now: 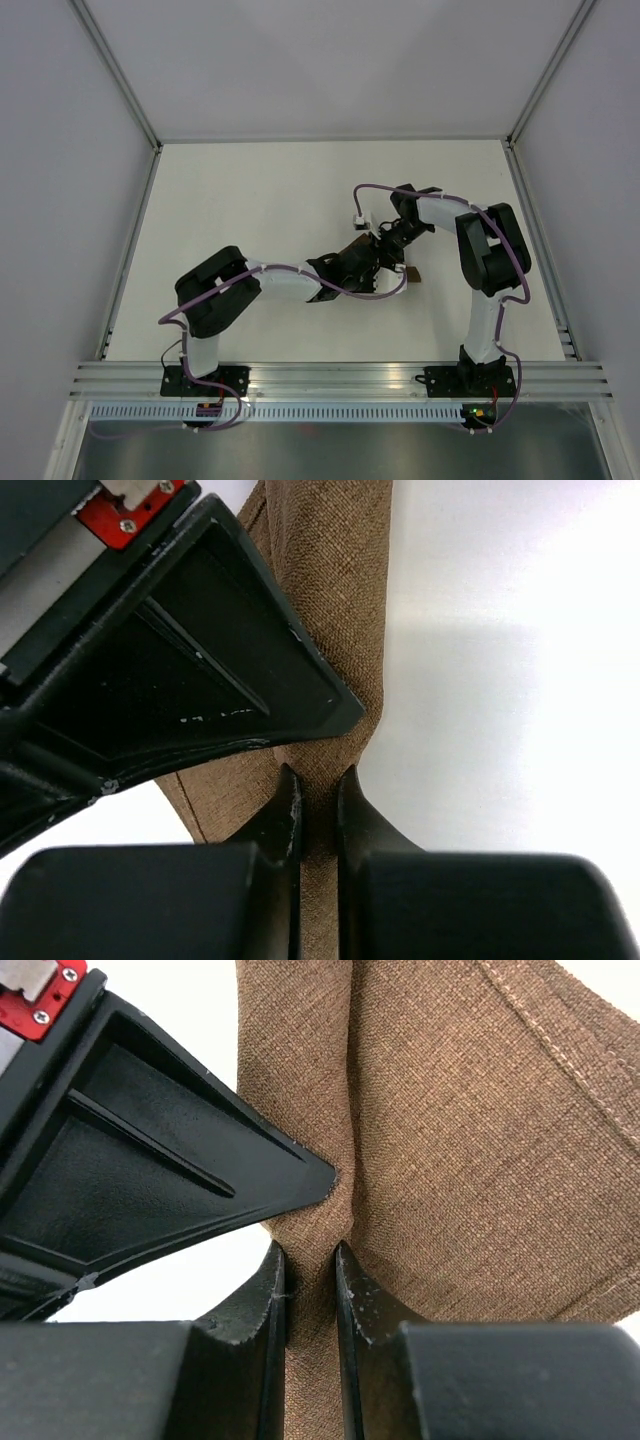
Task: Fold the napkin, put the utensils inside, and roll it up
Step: Roll the napkin at the center of the board.
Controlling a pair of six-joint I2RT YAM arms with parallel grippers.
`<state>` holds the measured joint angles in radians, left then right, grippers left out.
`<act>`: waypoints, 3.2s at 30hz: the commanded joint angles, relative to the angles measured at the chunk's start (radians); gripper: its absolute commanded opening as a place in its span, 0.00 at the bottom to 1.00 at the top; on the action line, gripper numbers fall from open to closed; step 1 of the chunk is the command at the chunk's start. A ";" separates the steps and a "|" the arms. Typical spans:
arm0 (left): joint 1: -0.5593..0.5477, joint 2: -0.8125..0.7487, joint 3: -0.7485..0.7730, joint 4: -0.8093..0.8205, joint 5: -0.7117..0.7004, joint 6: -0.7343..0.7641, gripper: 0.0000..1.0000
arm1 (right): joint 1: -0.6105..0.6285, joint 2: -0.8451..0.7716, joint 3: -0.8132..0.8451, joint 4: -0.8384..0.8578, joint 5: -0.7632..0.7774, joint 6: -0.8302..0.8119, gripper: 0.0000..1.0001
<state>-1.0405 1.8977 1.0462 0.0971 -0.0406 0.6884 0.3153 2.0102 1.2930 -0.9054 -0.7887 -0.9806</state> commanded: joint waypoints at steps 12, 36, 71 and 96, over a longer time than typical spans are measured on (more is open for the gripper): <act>0.063 0.096 0.113 -0.272 0.361 -0.237 0.02 | -0.131 -0.315 -0.145 0.359 0.068 0.467 0.51; 0.264 0.391 0.440 -0.718 0.818 -0.386 0.02 | -0.082 -0.895 -0.607 0.515 0.138 0.160 0.59; 0.301 0.413 0.534 -0.795 0.838 -0.398 0.34 | 0.360 -0.746 -0.905 0.942 0.594 0.126 0.11; 0.478 -0.164 0.033 -0.070 0.420 -0.823 1.00 | 0.142 -0.498 -0.578 0.488 0.237 0.040 0.03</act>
<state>-0.5514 1.8870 1.1545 -0.2005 0.5571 -0.0132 0.4892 1.4460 0.6693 -0.2771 -0.4774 -0.8955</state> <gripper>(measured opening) 0.993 0.291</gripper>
